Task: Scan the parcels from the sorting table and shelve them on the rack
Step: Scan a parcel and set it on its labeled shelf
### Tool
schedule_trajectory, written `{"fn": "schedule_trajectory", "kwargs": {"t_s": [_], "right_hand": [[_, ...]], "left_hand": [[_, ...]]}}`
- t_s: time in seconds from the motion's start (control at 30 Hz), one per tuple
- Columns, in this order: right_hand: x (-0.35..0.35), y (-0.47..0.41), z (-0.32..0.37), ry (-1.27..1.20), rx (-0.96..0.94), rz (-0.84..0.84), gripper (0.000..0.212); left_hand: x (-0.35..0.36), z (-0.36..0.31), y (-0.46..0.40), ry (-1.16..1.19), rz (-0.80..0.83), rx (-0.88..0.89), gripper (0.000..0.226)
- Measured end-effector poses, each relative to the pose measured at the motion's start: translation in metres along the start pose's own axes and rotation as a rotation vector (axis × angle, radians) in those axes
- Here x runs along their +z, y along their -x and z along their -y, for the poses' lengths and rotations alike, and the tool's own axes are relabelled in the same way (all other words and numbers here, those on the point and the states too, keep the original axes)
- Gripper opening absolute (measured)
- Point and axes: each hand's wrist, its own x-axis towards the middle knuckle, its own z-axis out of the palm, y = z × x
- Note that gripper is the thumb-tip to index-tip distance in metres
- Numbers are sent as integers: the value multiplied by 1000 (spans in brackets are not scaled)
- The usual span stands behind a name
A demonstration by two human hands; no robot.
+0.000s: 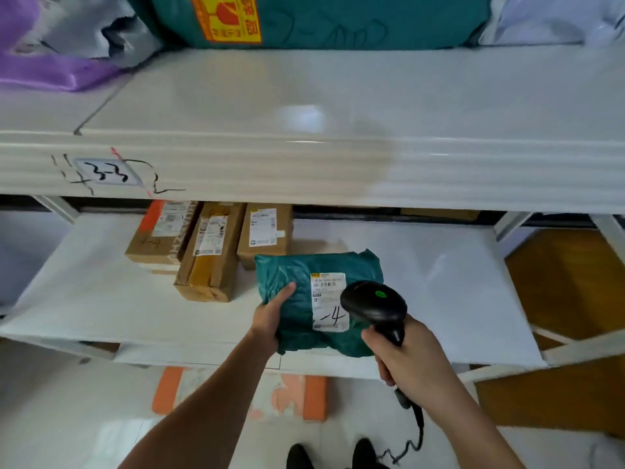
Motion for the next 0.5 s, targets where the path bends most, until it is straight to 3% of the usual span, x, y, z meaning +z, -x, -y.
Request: {"fn": "schedule_trajectory", "kwargs": {"t_s": [0.1, 0.3, 0.5], "right_hand": [[-4, -9, -4, -13, 31, -22, 21], [-21, -25, -11, 24, 48, -41, 18], [-31, -33, -22, 38, 63, -26, 16]], "left_hand": [[4, 4, -26, -15, -56, -33, 111], [27, 10, -64, 8, -89, -49, 117], [42, 0, -78, -20, -152, -38, 92]]}}
